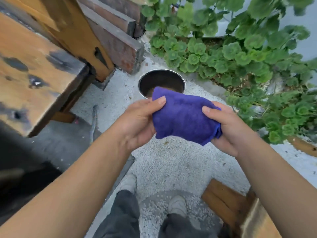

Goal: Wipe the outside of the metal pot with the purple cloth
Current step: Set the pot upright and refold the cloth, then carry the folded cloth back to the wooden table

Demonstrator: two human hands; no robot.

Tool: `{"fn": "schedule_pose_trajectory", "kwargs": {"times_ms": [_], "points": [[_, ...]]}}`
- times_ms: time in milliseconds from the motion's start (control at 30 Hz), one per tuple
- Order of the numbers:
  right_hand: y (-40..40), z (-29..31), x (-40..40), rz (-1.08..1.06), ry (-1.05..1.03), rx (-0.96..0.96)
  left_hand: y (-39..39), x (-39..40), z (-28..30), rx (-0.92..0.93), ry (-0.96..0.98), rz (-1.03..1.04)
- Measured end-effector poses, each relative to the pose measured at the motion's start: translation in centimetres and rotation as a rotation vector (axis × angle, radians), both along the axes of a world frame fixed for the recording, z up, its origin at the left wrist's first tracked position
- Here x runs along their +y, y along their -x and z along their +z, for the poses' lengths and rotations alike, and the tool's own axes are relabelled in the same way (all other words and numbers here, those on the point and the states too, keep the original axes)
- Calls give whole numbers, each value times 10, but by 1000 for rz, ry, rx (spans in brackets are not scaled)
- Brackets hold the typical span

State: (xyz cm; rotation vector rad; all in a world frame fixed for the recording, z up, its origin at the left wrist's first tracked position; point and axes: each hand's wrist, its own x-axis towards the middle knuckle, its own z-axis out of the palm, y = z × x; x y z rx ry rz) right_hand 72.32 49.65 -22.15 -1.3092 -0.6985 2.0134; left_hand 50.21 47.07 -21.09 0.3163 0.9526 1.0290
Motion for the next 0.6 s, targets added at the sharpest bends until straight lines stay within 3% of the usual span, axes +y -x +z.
{"fn": "schedule_pose_trajectory", "kwargs": {"times_ms": [67,100,267,433,600], "points": [[13,33,-13,28,-15,1,8,-24,42,-150,104,12],[19,52,-21,38,-26,-8,13,-37,65,-140,125,30],[69,150,-58,212,-53,-14,55,-115,157,348,161,209],[158,225,-102,461,-120,-115,117,-207,224,508,117,469],[266,275,-155,659,-180,-91,188,-287,268,408,175,731]]}}
